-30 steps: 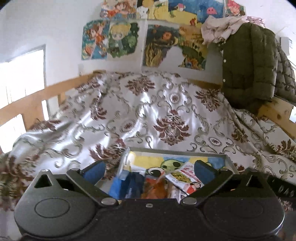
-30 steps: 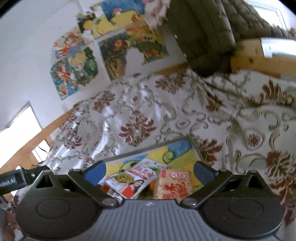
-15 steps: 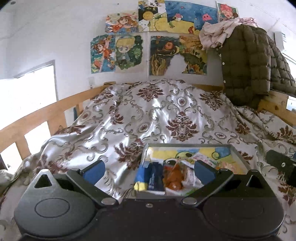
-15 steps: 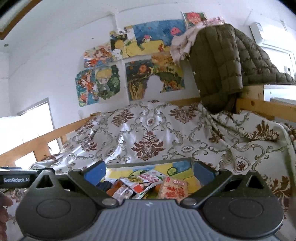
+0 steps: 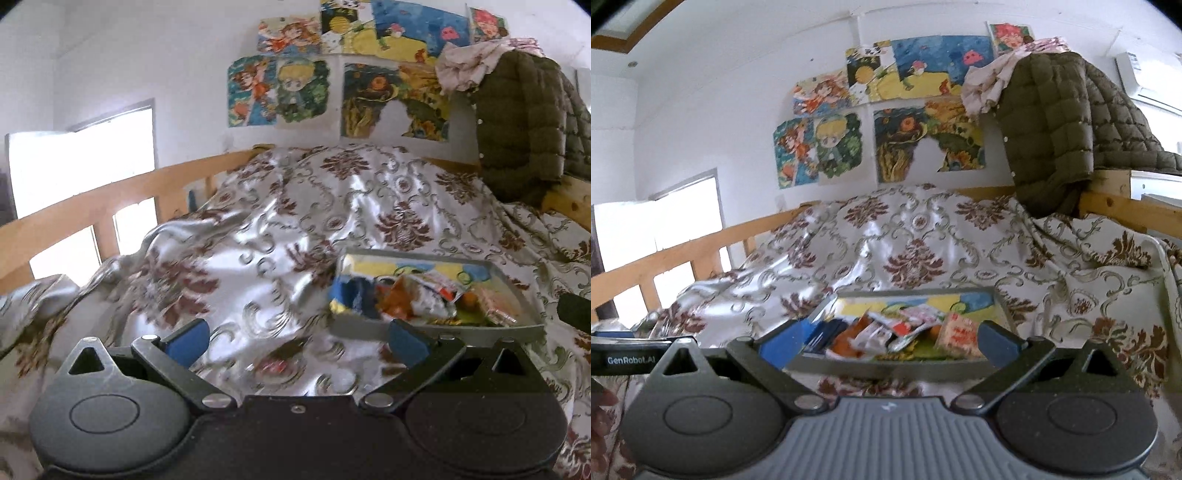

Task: Organize snacks
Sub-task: 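Move both open tools back toward the remaining snacks beside the tray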

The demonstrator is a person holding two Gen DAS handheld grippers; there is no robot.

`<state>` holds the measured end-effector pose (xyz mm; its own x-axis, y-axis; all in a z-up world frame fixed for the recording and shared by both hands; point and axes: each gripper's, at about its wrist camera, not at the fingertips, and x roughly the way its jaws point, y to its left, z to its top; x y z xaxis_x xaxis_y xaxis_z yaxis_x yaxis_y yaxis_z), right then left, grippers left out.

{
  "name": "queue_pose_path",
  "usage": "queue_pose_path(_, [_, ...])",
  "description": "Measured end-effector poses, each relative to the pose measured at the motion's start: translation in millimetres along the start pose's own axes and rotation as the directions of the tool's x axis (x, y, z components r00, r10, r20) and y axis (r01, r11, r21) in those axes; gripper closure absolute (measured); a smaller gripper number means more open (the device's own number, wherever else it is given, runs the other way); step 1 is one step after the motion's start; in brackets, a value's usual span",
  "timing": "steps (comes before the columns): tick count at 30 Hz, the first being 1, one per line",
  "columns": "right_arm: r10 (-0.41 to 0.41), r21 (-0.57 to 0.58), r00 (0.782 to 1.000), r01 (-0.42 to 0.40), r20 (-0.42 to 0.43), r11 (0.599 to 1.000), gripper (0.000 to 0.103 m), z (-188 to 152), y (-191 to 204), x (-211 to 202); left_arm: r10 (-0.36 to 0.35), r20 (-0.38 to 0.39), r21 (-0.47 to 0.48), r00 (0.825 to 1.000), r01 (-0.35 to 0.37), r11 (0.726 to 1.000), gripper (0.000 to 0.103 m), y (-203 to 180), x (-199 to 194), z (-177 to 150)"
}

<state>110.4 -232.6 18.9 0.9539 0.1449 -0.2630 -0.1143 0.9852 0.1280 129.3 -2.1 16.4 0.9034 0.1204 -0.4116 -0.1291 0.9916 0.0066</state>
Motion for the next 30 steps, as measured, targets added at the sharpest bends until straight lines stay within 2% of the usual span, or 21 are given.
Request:
queue_pose_path(5, [0.009, 0.002, 0.999, -0.009, -0.036, 1.000, 0.000, -9.9, 10.1, -7.1, 0.030, -0.035, -0.018, 0.999, -0.031, 0.999, 0.001, 16.1, -12.6, -20.4])
queue_pose_path(10, [-0.014, 0.024, 0.994, 0.017, -0.107, 1.000, 0.000, -20.8, 15.6, -10.1, 0.110, -0.109, 0.004, 0.988, -0.110, 0.994, 0.001, 20.9, -18.9, -33.2])
queue_pose_path(19, [-0.034, 0.023, 0.978, 0.040, -0.207, 0.999, 0.000, -38.9, 23.1, -14.2, 0.125, -0.157, -0.054, 0.980, -0.135, 0.989, 0.001, 33.3, -28.8, -38.6])
queue_pose_path(30, [-0.021, -0.044, 0.969, 0.010, -0.246, 0.999, 0.000, -48.4, 42.2, -12.2, 0.164, -0.239, -0.096, 0.957, -0.192, 0.977, 0.001, 41.8, -21.1, -41.3])
